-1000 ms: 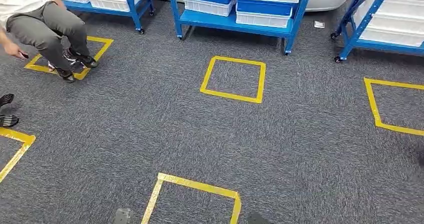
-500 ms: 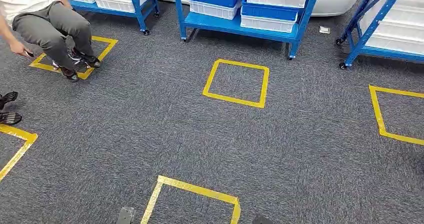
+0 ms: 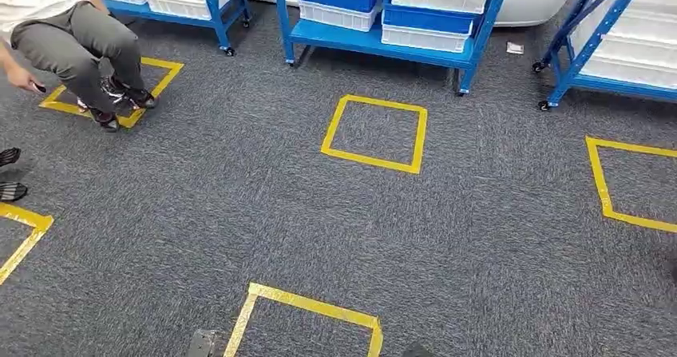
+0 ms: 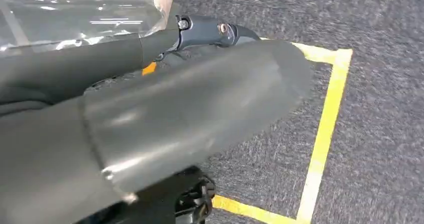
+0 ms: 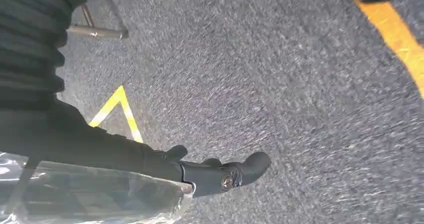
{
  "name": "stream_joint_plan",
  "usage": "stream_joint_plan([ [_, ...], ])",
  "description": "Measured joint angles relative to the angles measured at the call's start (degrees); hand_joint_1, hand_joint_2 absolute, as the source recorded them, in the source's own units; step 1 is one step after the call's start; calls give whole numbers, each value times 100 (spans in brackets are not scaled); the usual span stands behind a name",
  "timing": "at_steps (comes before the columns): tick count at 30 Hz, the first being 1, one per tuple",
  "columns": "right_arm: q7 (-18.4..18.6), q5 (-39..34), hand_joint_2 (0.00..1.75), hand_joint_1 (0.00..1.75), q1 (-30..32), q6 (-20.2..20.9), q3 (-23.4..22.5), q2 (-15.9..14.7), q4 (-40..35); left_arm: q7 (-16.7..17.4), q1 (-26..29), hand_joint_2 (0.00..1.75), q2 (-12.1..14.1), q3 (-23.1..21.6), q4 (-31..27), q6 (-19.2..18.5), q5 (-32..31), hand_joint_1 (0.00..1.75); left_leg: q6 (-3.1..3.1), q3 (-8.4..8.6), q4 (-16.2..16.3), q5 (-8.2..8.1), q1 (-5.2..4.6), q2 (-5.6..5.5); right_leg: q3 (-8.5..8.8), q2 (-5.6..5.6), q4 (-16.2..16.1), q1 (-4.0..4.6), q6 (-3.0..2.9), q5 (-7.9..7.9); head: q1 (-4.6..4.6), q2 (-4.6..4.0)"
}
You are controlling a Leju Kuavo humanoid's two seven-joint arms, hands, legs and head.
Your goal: Take the parts from the cabinet and place them on the table.
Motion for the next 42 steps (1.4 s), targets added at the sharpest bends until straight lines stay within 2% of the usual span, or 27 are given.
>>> stream_joint_plan([
  [1,0,2,175,0,2,-7,-4,-4,0,-4,5,0,-4,0,0,-7,0,0,-1,104,-145,73,79,16,-27,-15,46,33,15,-29,22,0],
  [2,-2,4,175,0,0,-7,-7,-18,0,-11,1,0,-5,2,0,-7,-2,0,24,146,-204,80,49,8,-97,-8,223,27,-2,-134,29,0],
  [4,-4,4,175,0,9,-7,-9,-22,0,-11,-14,0,-4,2,0,-9,-2,0,54,157,-199,77,42,11,-543,-1,1080,10,-61,-488,48,0],
  [6,-4,7,175,0,40,-7,-13,-31,4,-13,-5,0,-4,2,0,-22,-2,0,57,161,-193,56,30,-10,-960,-1,1774,-7,-19,-648,48,0],
  [8,-4,13,175,0,47,-7,-17,-37,7,-20,1,0,-13,0,0,-28,-2,0,31,199,-183,20,39,-31,-805,-2,1341,-28,122,-354,50,0],
  [10,-4,15,175,0,31,-7,-24,-46,7,-26,-2,0,-13,0,0,-39,-2,0,-29,235,-113,-57,47,-42,-322,-5,313,-73,246,92,48,0],
  [11,-4,20,175,0,28,-2,-26,-42,7,-31,-5,0,-6,2,0,-44,2,0,-77,202,-36,-123,14,-43,-245,-7,77,-85,209,129,68,0],
  [13,-4,42,175,0,22,13,-39,-42,7,-48,-5,0,-4,2,0,-70,13,0,-123,194,3,-185,0,-44,-194,13,74,-57,57,111,39,0],
  [16,-4,63,175,0,-1,28,-50,-26,7,-76,-8,0,13,2,-2,-111,20,0,-203,195,54,-241,52,-42,-153,17,49,-107,-37,110,46,0],
  [17,-2,68,175,0,-9,28,-52,-44,7,-89,-11,0,11,2,-2,-114,24,0,-253,125,268,-361,55,-32,-118,14,49,-113,-85,82,7,0],
  [20,2,90,175,0,-37,48,-52,-31,7,-103,-6,0,7,2,0,-118,30,0,-355,-576,1522,-883,128,-26,-69,12,50,-107,-167,38,5,0],
  [21,7,92,175,0,-35,52,-55,-31,7,-105,-1,0,9,2,0,-118,33,0,-377,-789,1814,-907,148,-25,-53,14,50,-107,-165,16,5,0],
  [22,11,94,175,0,-32,61,-55,-33,7,-105,2,0,9,4,0,-118,35,0,-383,-857,1799,-772,165,-21,-27,17,50,-112,-158,-8,2,0],
  [23,11,96,175,0,-32,70,-55,-33,7,-105,0,0,9,4,0,-118,35,0,-378,-786,1528,-529,175,-17,8,24,50,-116,-144,-30,0,0],
  [25,11,101,175,0,-36,79,-55,-26,7,-107,-2,0,15,7,0,-118,50,0,-324,-357,528,74,182,-14,110,35,47,-120,-108,-92,2,0],
  [26,11,105,175,0,-35,83,-55,-22,7,-107,-2,0,20,7,0,-118,55,0,-275,-198,145,198,171,-9,101,35,30,-123,-82,-118,2,0],
  [27,11,107,175,0,-52,87,-55,-17,7,-107,-8,0,28,7,0,-118,68,0,-247,-139,72,77,123,-4,138,34,42,-63,-34,-151,13,0],
  [30,20,114,175,0,-59,96,-55,-13,7,-114,6,0,26,7,0,-120,70,0,-158,-164,89,32,78,-19,148,18,-27,-96,66,-180,7,0],
  [31,20,114,175,0,-67,96,-55,-11,4,-114,6,0,26,7,0,-120,70,0,-112,-72,-21,72,100,-21,167,6,-27,-40,111,-202,7,0],
  [32,24,114,175,0,-69,96,-55,-26,4,-118,11,0,17,7,0,-120,70,0,-90,-2,-87,83,114,-19,121,4,109,-59,105,-249,24,0],
  [33,24,114,175,0,-81,96,-55,-26,4,-120,1,0,22,9,0,-120,70,0,-43,35,-107,63,108,-11,-22,7,407,-50,67,-367,30,0],
  [35,24,96,175,0,-66,96,-57,-22,4,-120,-10,0,20,9,0,-146,70,0,19,79,-103,5,83,-13,-605,8,1395,-59,-2,-700,35,0],
  [36,24,81,175,0,-49,94,-59,-22,7,-122,-5,0,20,9,0,-151,70,0,26,109,-100,-30,73,-22,-860,8,1756,-58,11,-767,35,0],
  [38,24,57,175,0,-24,83,-72,-37,9,-120,11,0,2,9,0,-155,70,0,14,209,-96,-106,66,-55,-926,9,1630,-52,116,-531,33,0],
  [40,24,44,175,0,-28,70,-105,-44,9,-120,10,0,-7,9,0,-155,70,0,-21,342,-73,-216,68,-66,-568,6,694,-61,245,6,42,0],
  [41,28,46,175,0,-27,68,-113,-44,9,-120,9,0,-9,9,0,-162,68,0,-52,386,-50,-289,65,-66,-389,3,197,-70,264,235,50,0],
  [42,46,46,175,0,-30,65,-120,-44,11,-114,4,0,-7,9,0,-162,66,0,-92,350,8,-372,3,-66,-302,7,115,-45,193,206,61,0],
])
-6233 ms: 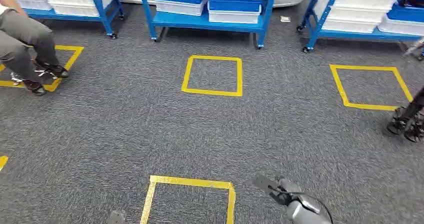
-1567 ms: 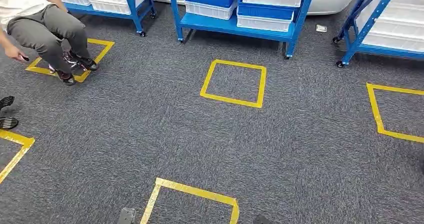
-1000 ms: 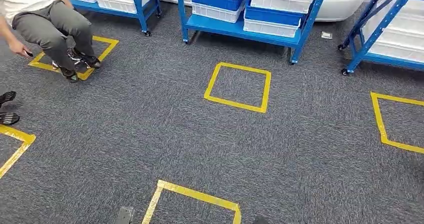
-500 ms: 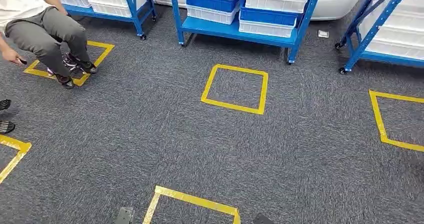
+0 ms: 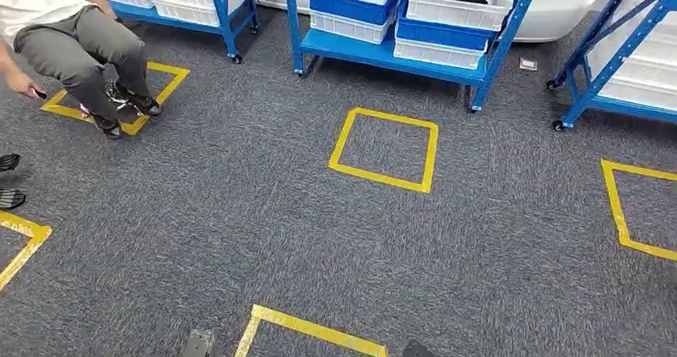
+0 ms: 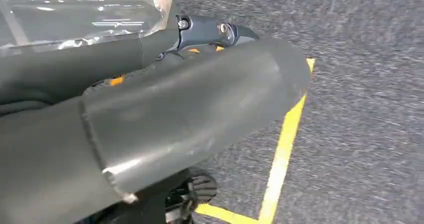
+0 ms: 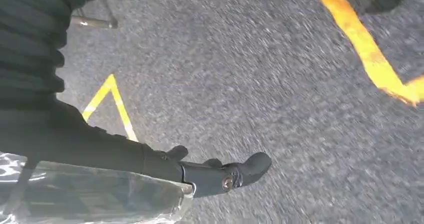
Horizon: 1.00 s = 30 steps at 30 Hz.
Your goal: Take the parts from the cabinet and place them on the table.
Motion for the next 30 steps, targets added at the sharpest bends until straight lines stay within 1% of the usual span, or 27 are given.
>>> stream_joint_plan([
  [1,0,2,175,0,-2,-9,-18,-2,-2,2,0,0,-2,-2,0,0,-2,0,-18,2,1,-38,3,7,1,6,-6,-5,-101,-25,-15,0],
  [3,15,13,175,0,6,-24,-37,-4,0,2,-6,0,0,-2,0,0,-18,0,-63,18,-8,-68,32,11,1,14,4,33,-188,-74,-18,0],
  [4,15,13,175,0,-3,-28,-37,0,-2,2,-20,0,4,-2,-2,2,-20,0,-99,35,4,-120,43,10,46,20,-17,-34,-227,-85,-20,0],
  [5,17,15,175,0,0,-35,-42,2,-4,2,-20,0,13,-2,-2,7,-24,0,-136,41,108,-181,54,22,98,29,-29,-39,-277,-111,-17,0],
  [6,15,15,175,0,-7,-39,-52,-15,-4,2,-27,0,4,-2,-2,9,-26,0,-187,-99,387,-283,65,33,143,19,-30,-46,-333,-148,-74,0],
  [7,15,15,175,0,-20,-39,-66,-15,-4,2,-27,0,2,-2,-2,9,-26,0,-232,-341,794,-421,102,36,178,17,-30,-45,-373,-176,-68,0],
  [8,17,15,175,0,-26,-39,-74,-7,-4,4,-17,0,2,-4,-2,7,-28,0,-270,-640,1249,-542,134,36,208,19,-30,-39,-390,-218,-68,0],
  [9,15,17,175,0,-22,-39,-74,-4,-4,4,-9,0,2,-4,0,7,-31,0,-299,-906,1591,-596,153,40,242,23,-29,-37,-389,-252,-74,0],
  [10,15,17,175,0,-7,-39,-74,-7,-2,7,-6,0,2,-4,0,2,-33,0,-311,-1095,1740,-538,166,43,291,29,-29,-39,-375,-298,-68,0],
  [11,15,22,175,0,4,-39,-74,-7,-2,7,-7,0,2,-4,0,2,-33,0,-311,-1141,1633,-348,176,46,351,34,-29,-44,-362,-345,-78,0],
  [12,17,35,175,0,11,-39,-74,-7,-2,7,-7,0,2,-4,0,2,-33,0,-300,-1064,1305,-48,182,49,430,45,-30,-50,-345,-398,-72,0],
  [14,15,48,175,0,7,-39,-74,4,-2,7,-7,0,2,-2,0,0,-33,0,-222,-732,371,575,176,51,578,55,-44,-55,-305,-504,-79,0],
  [15,15,50,175,0,-2,-39,-74,13,-2,7,-15,0,9,-2,2,-4,-31,0,-181,-664,282,465,132,55,582,54,-64,-45,-266,-546,-57,0],
  [16,15,52,175,0,-9,-39,-74,13,-2,7,-23,0,7,-2,0,-4,-31,0,-115,-591,139,389,92,57,573,59,-94,-25,-219,-572,-72,0],
  [17,15,57,175,0,-4,-39,-74,13,-2,11,-22,0,4,-2,0,-9,-31,0,-80,-587,134,365,75,63,595,51,-162,-30,-181,-572,-72,0],
  [18,15,61,175,0,11,-39,-74,20,-2,11,-19,0,4,0,2,-4,-28,0,-22,-574,65,364,60,54,695,37,-64,-7,-92,-488,-61,0],
  [19,15,63,175,0,10,-39,-74,20,-2,11,-11,0,4,-2,0,-2,-30,0,52,-470,23,339,55,52,772,31,-110,4,-58,-476,-70,0],
  [20,15,68,175,0,8,-39,-74,11,-2,13,0,0,-4,0,0,0,-26,0,95,-302,-77,370,100,41,713,29,-52,9,-53,-566,-70,0],
  [21,15,68,175,0,-19,-39,-74,13,-2,11,-6,0,-4,0,0,0,-24,0,109,-213,-127,358,83,40,652,25,171,6,-40,-610,-55,-7],
  [22,15,68,175,0,-34,-39,-74,20,-2,11,-15,0,-4,0,0,0,-24,0,129,-190,-127,344,78,41,429,28,522,6,-65,-702,-59,-2],
  [24,17,68,175,0,-25,-39,-76,17,-2,11,-16,0,-4,0,0,-2,-22,0,154,-129,-127,266,66,36,-182,24,1372,5,-136,-978,-33,-2],
  [25,31,68,175,0,5,-39,-76,11,0,13,-6,0,-9,0,0,-2,-24,0,156,-81,-126,218,64,22,-384,25,1556,8,-135,-1051,-39,0],
  [26,52,68,175,0,32,-39,-76,2,0,13,2,0,-18,0,0,-2,-22,0,150,-14,-126,170,58,5,-472,25,1489,14,-94,-1004,-24,-2],
  [27,55,68,175,0,41,-37,-76,-9,0,13,5,0,-24,0,0,0,-11,0,144,62,-124,112,51,-7,-442,24,1200,8,-42,-861,-28,0],
  [28,57,70,175,0,39,-39,-76,-15,0,13,5,0,-33,0,2,0,4,0,125,151,-122,47,50,-11,-332,22,750,3,35,-586,-24,-2],
  [29,55,70,175,0,39,-37,-76,-17,0,13,4,0,-35,0,0,2,4,0,99,230,-123,-19,50,-10,-208,16,278,-3,131,-241,-24,-2],
  [30,57,70,175,0,47,-28,-76,-15,11,13,3,0,-35,2,4,4,4,0,71,245,-107,-84,33,-12,-153,-15,-19,-2,142,123,-4,-2],
])
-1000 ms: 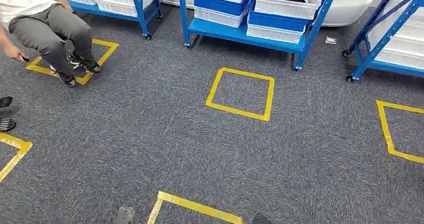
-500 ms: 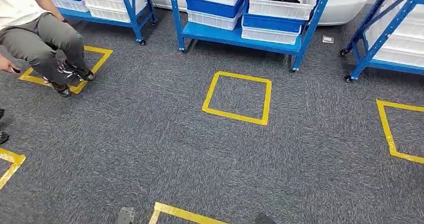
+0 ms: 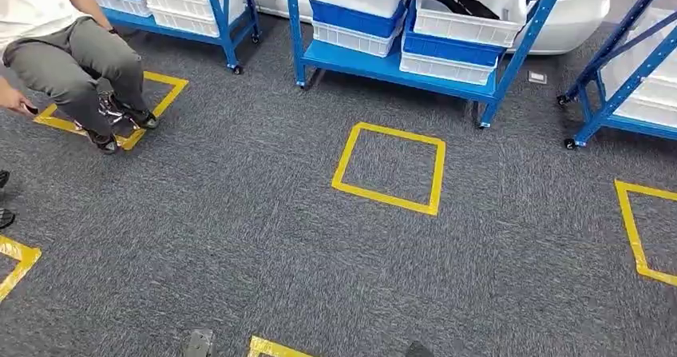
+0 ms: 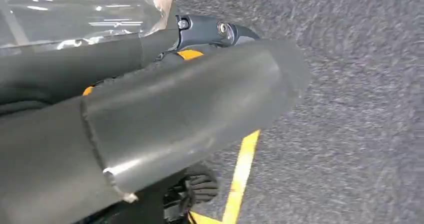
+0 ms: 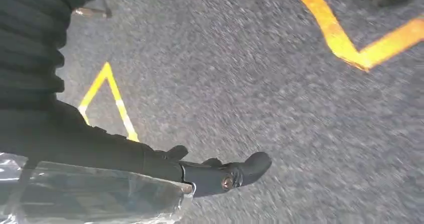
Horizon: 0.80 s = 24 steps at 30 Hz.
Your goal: Take the parts from the cabinet and place them on the table.
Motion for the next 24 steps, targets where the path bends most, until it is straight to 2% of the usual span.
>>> stream_joint_plan([
  [1,2,0,175,0,-13,4,0,-4,2,7,2,0,0,0,0,0,0,0,-29,48,13,-72,-27,-8,-2,-17,-32,45,-162,-115,-7,0],
  [2,4,0,175,0,-16,9,0,-9,0,11,-7,0,-11,0,0,4,4,0,-58,50,17,-122,-37,2,79,1,-19,54,-264,-79,-9,0],
  [4,9,2,175,0,-14,6,-2,-9,0,9,-11,0,-11,0,-2,9,7,0,-82,77,61,-115,-23,3,91,10,-26,35,-354,-89,-13,2],
  [5,9,4,175,0,-19,4,0,11,-4,9,-15,0,-4,0,-2,11,7,0,-103,4,186,-128,-5,14,165,27,-42,-29,-392,-104,-20,2],
  [6,9,7,175,0,-23,2,-2,-15,-4,7,-14,0,-11,0,-2,11,7,0,-146,-152,490,-104,-4,31,215,21,-55,-24,-446,-141,-13,0],
  [7,9,9,175,0,-28,0,-2,-22,-4,7,-17,0,-15,0,-2,11,7,0,-190,-388,901,-163,21,39,255,20,-57,-24,-501,-182,-46,2],
  [8,9,11,175,0,-35,-2,-2,-20,-4,7,-14,0,-17,0,-2,11,7,0,-241,-693,1365,-349,58,40,297,22,-57,-23,-535,-236,-26,2],
  [9,9,11,175,0,-33,-2,-2,-20,-4,7,-3,0,-17,0,0,11,7,0,-281,-981,1749,-574,83,42,342,24,-57,-22,-532,-283,-37,2],
  [10,9,11,175,0,-24,-2,-2,-20,-2,9,3,0,-17,0,0,11,7,0,-306,-1203,1970,-712,100,43,396,29,-57,-23,-526,-330,-35,2],
  [11,7,15,175,0,-15,-2,-2,-20,-2,9,3,0,-17,0,0,11,7,0,-317,-1308,1943,-654,116,48,462,37,-56,-24,-515,-379,-35,2],
  [12,9,17,175,0,-12,0,-2,-18,-2,9,2,0,-15,0,-2,11,7,0,-314,-1291,1689,-437,128,59,542,46,-57,-27,-503,-434,-37,2],
  [13,9,24,175,0,-14,0,-2,-15,-2,9,2,0,-15,0,-2,11,7,0,-295,-1174,1279,-121,129,64,626,51,-59,-27,-486,-488,-35,2],
  [14,7,31,175,0,-18,6,-2,-15,-4,9,2,0,-13,0,0,13,7,0,-262,-1017,787,241,126,64,710,52,-63,-28,-468,-544,-37,2],
  [15,9,33,175,0,-15,11,-2,-13,-2,9,4,0,-7,0,0,13,7,0,-214,-897,347,619,116,70,678,49,-85,-28,-444,-600,-37,2],
  [16,7,33,175,0,-28,17,-2,-2,-2,13,0,0,0,0,2,13,7,0,-188,-897,359,387,62,79,801,61,-66,1,-396,-638,-7,0],
  [17,9,33,175,0,-46,26,-2,-7,-2,15,-5,0,-2,0,0,13,7,0,-138,-857,298,361,35,61,746,58,-94,2,-352,-672,-22,2],
  [18,9,31,175,0,-40,33,-2,-7,-4,18,10,0,-9,-2,0,13,4,0,-96,-842,235,379,22,58,857,59,-105,12,-304,-647,-20,2],
  [19,9,28,175,0,-39,33,-2,-7,-4,20,10,0,-13,-2,0,13,-4,0,-40,-801,192,362,17,64,891,58,-50,46,-234,-593,-24,2],
  [20,11,17,175,0,-40,31,-2,-7,-7,22,4,0,-11,-2,-2,9,-22,0,22,-611,163,387,17,40,946,55,-75,55,-201,-635,-26,2],
  [21,9,9,175,0,-34,22,-2,-11,-7,26,5,0,-17,-2,0,9,-33,0,43,-512,99,383,35,67,896,52,49,36,-211,-721,-5,2],
  [22,9,0,175,0,-48,22,-4,-7,-7,26,-13,0,-17,-2,0,9,-46,0,80,-454,94,367,29,56,741,50,374,40,-204,-791,-11,0],
  [23,7,-2,175,0,-46,13,-4,-4,-7,31,-27,0,-17,-2,0,7,-46,0,109,-435,94,333,17,54,432,50,858,27,-238,-894,6,2],
  [24,7,-2,175,0,-44,-5,-4,-9,-7,35,-27,0,-17,-4,0,2,-48,0,123,-406,94,288,10,49,128,50,1269,26,-239,-1046,6,2],
])
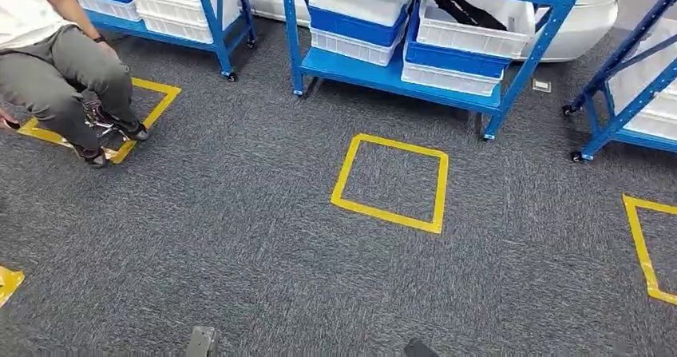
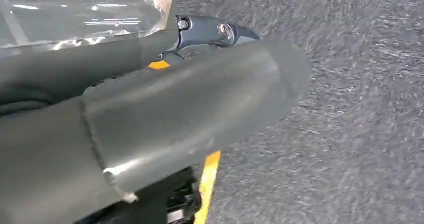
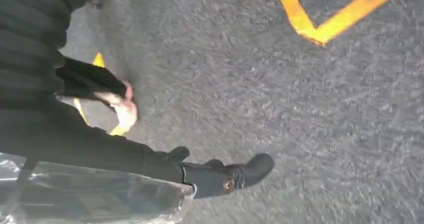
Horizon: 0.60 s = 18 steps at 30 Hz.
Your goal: Take the parts from the cabinet and place them on the table.
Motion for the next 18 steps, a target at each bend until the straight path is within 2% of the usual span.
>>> stream_joint_plan([
  [1,0,0,175,0,21,-2,0,-7,2,2,2,0,0,0,0,-2,-7,0,4,38,0,-48,-5,-10,-260,0,293,2,-18,-162,2,0],
  [2,0,-4,175,0,56,-6,-2,-9,2,11,12,0,0,0,0,-2,-7,0,1,96,0,-97,-13,-29,-419,1,367,7,10,-214,7,0],
  [3,0,-4,175,0,76,-6,-2,-18,2,11,16,0,-4,0,0,-4,-7,0,-3,167,1,-156,-23,-41,-457,0,200,6,37,-153,-2,0],
  [4,0,-4,175,0,83,-6,-2,-20,2,15,15,0,-4,0,0,-4,-7,0,-16,253,1,-219,-30,-52,-396,-1,-172,6,68,53,9,0],
  [6,-2,-4,175,0,91,-6,-4,-17,2,15,14,0,-2,0,0,-7,-7,0,-49,398,-1,-353,-40,-52,-191,-10,-1075,9,195,742,11,0],
  [7,-2,-7,175,0,117,-6,-4,-22,11,18,10,0,-4,0,7,-7,-7,0,-74,457,33,-434,-64,-52,-219,-47,-1198,15,151,1013,11,0],
  [8,-2,-9,175,0,98,-6,-7,-22,15,20,9,0,-2,0,7,-7,-7,0,-108,452,11,-476,-71,-69,-153,-57,-1214,54,-6,891,4,0],
  [9,-2,-9,175,0,99,-6,-9,-20,13,26,5,0,-2,0,4,-7,-7,0,-148,475,-11,-542,-67,-63,-74,-40,-1213,75,-61,927,-13,0],
  [10,-2,-13,175,0,105,-6,-11,-26,13,24,12,0,-7,0,2,-7,-7,0,-166,521,80,-506,-55,-57,-115,-27,-1261,58,-129,893,-11,0],
  [11,-2,-11,175,0,98,-6,-17,-28,15,24,5,0,-7,0,2,-7,-7,0,-184,552,93,-515,-50,-55,31,-5,-1267,9,-191,865,0,0],
  [12,-2,-11,175,0,88,-6,-24,-9,13,24,1,0,4,0,2,-9,-7,0,-224,566,188,-588,-29,-43,124,-12,-1299,-6,-238,831,-7,0],
  [13,-2,-2,175,0,72,-6,-37,-24,13,24,-15,0,0,-2,0,-7,-13,0,-282,458,449,-676,-18,-22,197,-12,-1298,-9,-284,798,-20,0],
  [14,-2,2,175,0,54,-6,-39,-33,15,28,-30,0,-4,-2,0,-6,-13,0,-330,222,814,-800,21,-21,233,-11,-1298,-12,-342,758,-11,0],
  [16,-2,17,175,0,51,0,-39,-33,15,37,-21,0,-4,-2,2,-4,-13,0,-408,-349,1539,-1120,88,-17,306,-6,-1296,-12,-319,690,-13,0],
  [17,-2,20,175,0,65,0,-39,-33,15,35,-16,0,-4,-2,2,0,-13,0,-436,-562,1684,-1164,116,-14,348,2,-1294,-20,-301,648,-17,0],
  [18,-2,22,175,0,76,2,-42,-31,15,26,-16,0,-2,-2,2,6,-13,0,-462,-656,1594,-1027,145,-10,404,16,-1294,-34,-280,602,-15,0],
])
